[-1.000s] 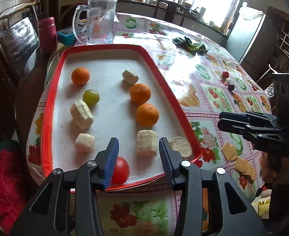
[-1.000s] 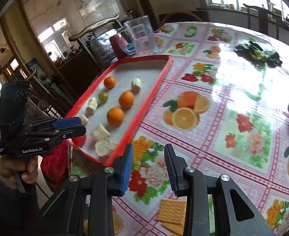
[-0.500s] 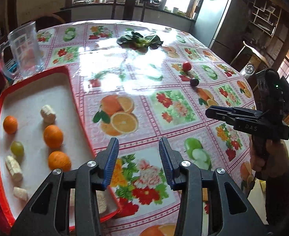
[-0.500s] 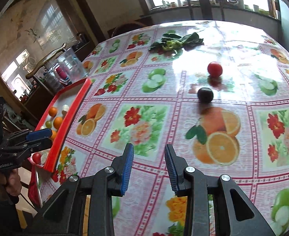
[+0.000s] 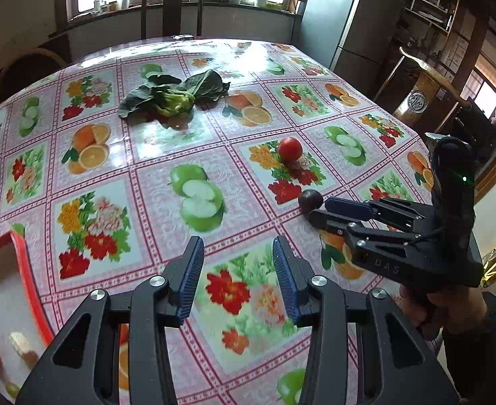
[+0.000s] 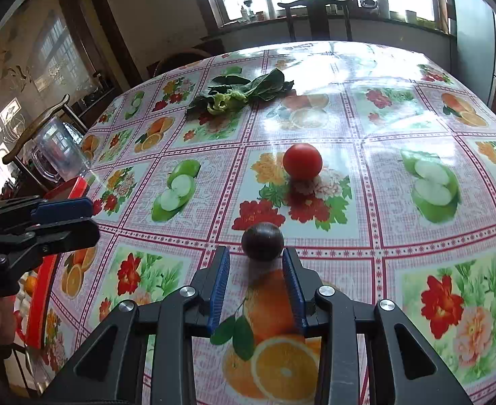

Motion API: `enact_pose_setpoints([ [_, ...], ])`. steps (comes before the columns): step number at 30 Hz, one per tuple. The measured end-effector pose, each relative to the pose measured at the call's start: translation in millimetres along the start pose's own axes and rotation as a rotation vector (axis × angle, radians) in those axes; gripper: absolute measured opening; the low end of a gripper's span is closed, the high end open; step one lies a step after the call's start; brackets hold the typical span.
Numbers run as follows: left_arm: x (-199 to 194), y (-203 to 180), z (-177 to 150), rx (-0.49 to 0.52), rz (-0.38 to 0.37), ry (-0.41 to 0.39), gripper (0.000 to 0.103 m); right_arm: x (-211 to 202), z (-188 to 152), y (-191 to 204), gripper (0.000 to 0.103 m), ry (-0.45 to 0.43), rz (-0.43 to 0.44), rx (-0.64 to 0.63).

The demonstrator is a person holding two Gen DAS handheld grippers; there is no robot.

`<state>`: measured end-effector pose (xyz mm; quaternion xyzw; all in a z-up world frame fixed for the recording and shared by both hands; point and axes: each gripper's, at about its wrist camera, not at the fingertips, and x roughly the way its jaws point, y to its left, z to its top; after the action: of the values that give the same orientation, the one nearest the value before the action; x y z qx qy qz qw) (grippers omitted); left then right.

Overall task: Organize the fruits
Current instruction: 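Grasp another red tomato with the left gripper while the right grasps the dark plum, then carry the tomato and dark plum over the tray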

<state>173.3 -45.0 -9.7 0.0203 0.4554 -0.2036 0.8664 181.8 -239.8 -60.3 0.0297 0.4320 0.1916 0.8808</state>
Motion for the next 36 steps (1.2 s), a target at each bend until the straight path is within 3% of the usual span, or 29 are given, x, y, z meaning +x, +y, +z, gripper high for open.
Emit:
enact_pose_setpoints([
  [4, 29.8, -9.8, 25.5, -0.002, -0.028, 0.023, 0.04, 9.9, 5.8, -6.9, 0.025, 0.003, 0.007, -0.005],
  [11, 82.5, -47.3, 59.8, 0.05, -0.061, 0.04, 0.04, -28.5, -19.2, -32.5, 0.025, -0.037, 0.053, 0.073],
  [18, 134.8, -67.9, 78.6, 0.05, -0.022, 0.071, 0.04, -55.4, -44.6, -43.4, 0.025, -0.052, 0.101, 0.145],
  [20, 135.5, -70.3, 80.0, 0.058, -0.002, 0.046, 0.04, -60.9, -49.2, -44.8, 0.025, -0.061, 0.111, 0.163],
  [22, 134.2, -68.6, 80.2, 0.047, 0.0, 0.043, 0.03, -65.0, -51.7, -45.3, 0.025, -0.07, 0.118, 0.173],
  [27, 115.4, -62.3, 64.3, 0.043, 0.004, 0.04, 0.03, -72.6, -56.2, -41.9, 0.025, -0.08, 0.125, 0.18],
  [36, 40.5, -46.7, 11.1, 0.005, -0.012, 0.001, 0.03, -80.1, -62.8, -14.2, 0.025, -0.073, 0.165, 0.146],
])
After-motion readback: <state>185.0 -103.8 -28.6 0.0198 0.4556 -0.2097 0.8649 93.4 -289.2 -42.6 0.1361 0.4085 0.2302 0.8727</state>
